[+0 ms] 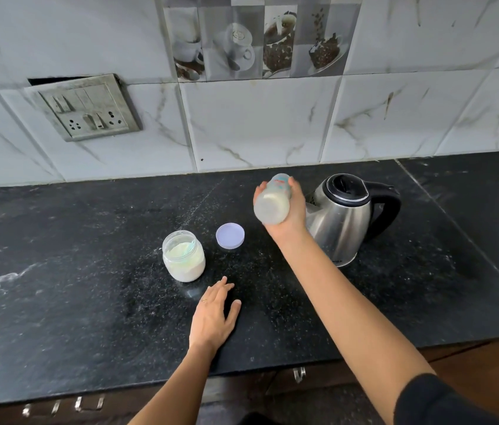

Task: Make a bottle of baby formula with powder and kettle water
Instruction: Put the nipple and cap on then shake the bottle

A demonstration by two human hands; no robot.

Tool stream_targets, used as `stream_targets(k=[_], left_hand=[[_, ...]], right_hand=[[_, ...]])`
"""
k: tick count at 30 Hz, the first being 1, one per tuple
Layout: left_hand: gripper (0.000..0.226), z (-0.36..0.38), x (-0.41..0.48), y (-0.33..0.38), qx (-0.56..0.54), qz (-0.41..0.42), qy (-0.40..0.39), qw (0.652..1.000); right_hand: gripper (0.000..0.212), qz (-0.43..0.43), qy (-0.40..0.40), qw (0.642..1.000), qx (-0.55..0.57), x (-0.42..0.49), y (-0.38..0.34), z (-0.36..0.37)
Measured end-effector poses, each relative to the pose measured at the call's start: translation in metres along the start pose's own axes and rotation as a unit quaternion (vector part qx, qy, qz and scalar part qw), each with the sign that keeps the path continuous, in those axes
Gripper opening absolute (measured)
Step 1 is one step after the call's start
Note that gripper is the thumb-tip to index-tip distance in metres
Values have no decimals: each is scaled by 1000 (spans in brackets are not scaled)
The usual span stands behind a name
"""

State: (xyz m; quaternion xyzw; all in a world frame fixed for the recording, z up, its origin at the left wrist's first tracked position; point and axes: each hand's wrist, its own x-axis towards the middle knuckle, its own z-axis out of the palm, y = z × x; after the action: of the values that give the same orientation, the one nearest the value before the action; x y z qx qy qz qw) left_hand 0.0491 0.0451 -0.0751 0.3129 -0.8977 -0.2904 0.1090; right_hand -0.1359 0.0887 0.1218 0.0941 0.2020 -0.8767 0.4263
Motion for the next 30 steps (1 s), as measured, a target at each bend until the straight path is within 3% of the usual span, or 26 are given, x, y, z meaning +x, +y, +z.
stream_targets(k=[3, 6, 10, 15, 20, 25, 28, 30], left_hand=[[44, -1, 1, 1, -6, 9, 9, 1000], [46, 0, 2, 0, -3, 20, 12, 1000], [47, 2, 3, -4, 1, 19, 5, 1000], [47, 2, 2, -5, -1, 31, 16, 999], [46, 3, 3, -7, -6, 35, 17, 999], [45, 2, 3, -7, -9, 43, 20, 999], [44, 1, 2, -6, -9, 41, 19, 999], [44, 1, 1, -7, -13, 41, 19, 999]], right_hand=[[33, 20, -16, 997, -80, -2, 2, -6], [53, 19, -71, 982, -172, -10, 12, -22], [41, -4, -6, 998, -69, -2, 8, -10], [46, 32, -125, 963, -238, -35, 29, -17], [46, -7, -44, 995, -89, -17, 21, -2], [45, 26, -114, 971, -207, -37, 28, -14], [43, -28, -61, 994, -88, -20, 10, -8], [40, -24, -84, 992, -87, -19, 6, -12]])
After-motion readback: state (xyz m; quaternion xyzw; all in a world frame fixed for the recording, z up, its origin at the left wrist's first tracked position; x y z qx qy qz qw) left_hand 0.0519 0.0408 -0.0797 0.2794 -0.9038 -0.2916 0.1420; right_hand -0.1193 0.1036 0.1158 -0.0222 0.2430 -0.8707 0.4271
